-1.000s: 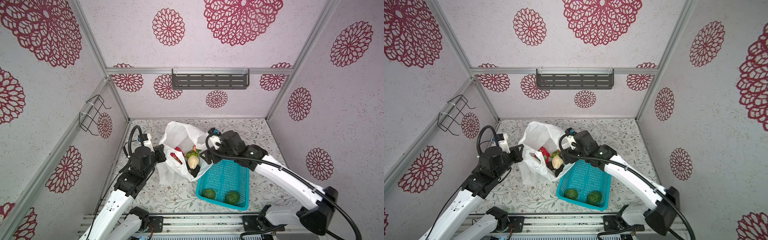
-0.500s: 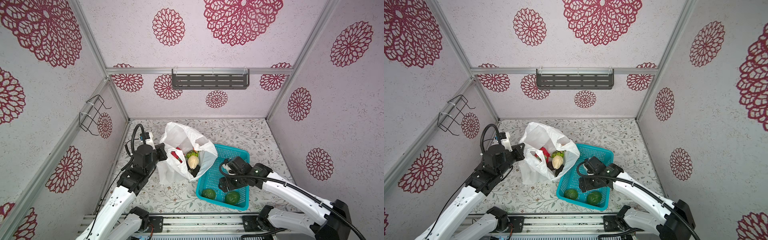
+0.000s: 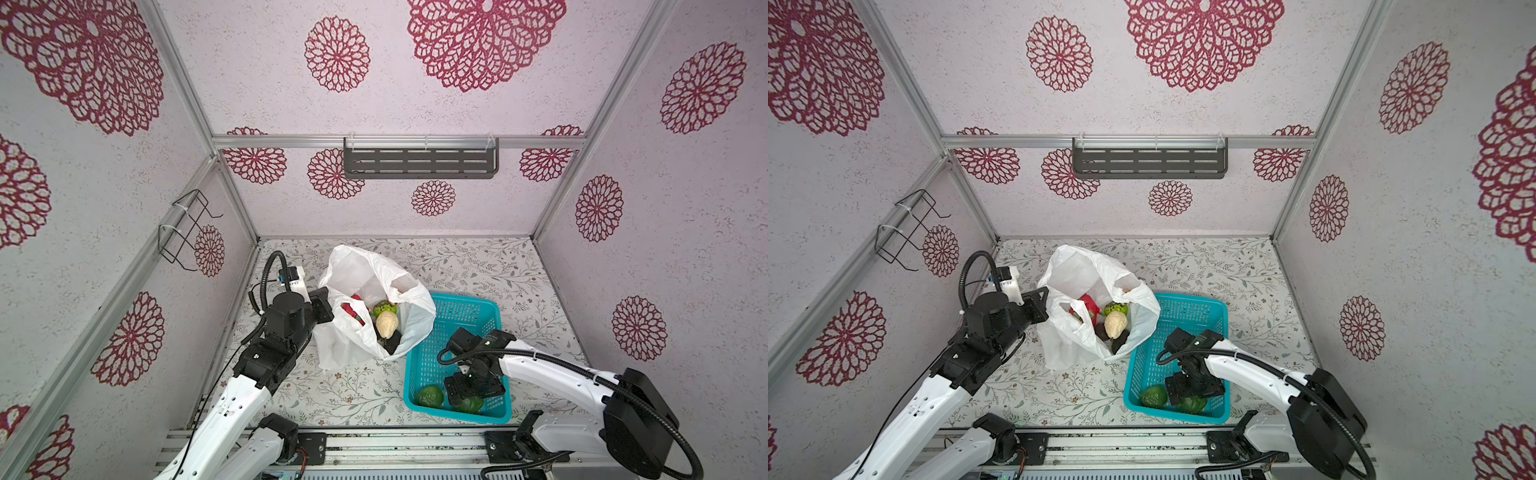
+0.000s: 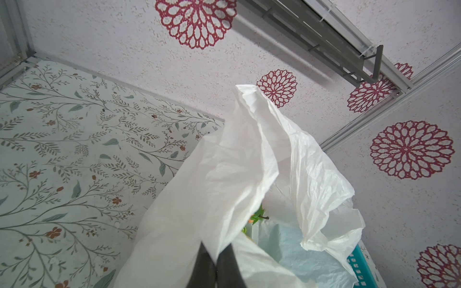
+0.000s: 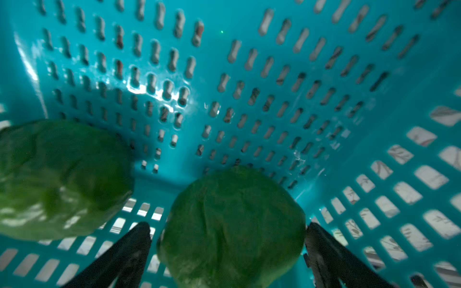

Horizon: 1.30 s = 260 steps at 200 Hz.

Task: Place the fruits into the plastic bag
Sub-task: 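Withdraw the right gripper and grasp a round green fruit in the basket, then carry the green fruit into the bag and release it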

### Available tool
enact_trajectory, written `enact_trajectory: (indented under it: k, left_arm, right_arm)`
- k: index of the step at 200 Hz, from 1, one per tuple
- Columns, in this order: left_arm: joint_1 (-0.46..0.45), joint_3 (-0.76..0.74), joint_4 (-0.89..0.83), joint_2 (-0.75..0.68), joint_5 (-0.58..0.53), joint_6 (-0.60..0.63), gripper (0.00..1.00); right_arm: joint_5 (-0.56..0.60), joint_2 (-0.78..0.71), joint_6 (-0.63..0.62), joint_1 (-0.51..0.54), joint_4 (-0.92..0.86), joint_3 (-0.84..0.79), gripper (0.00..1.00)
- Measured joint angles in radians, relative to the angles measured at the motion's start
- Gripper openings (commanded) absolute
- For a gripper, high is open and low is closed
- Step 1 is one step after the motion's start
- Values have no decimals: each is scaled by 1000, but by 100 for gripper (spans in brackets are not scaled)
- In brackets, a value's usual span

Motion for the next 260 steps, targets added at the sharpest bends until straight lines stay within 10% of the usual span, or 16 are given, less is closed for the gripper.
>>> enact_trajectory:
  k: [94, 195, 260]
  left_arm:
    - [0, 0, -4, 2, 2, 4, 0]
    - [0, 10, -2, 29, 10, -9, 0]
    - [-3, 10, -2, 19, 16, -37, 0]
  right_arm:
    - [5, 20, -59, -1, 0, 46, 54]
    - [-33, 27, -184, -1, 146, 626, 55]
    - [-62, 513, -198, 0, 192, 892, 66]
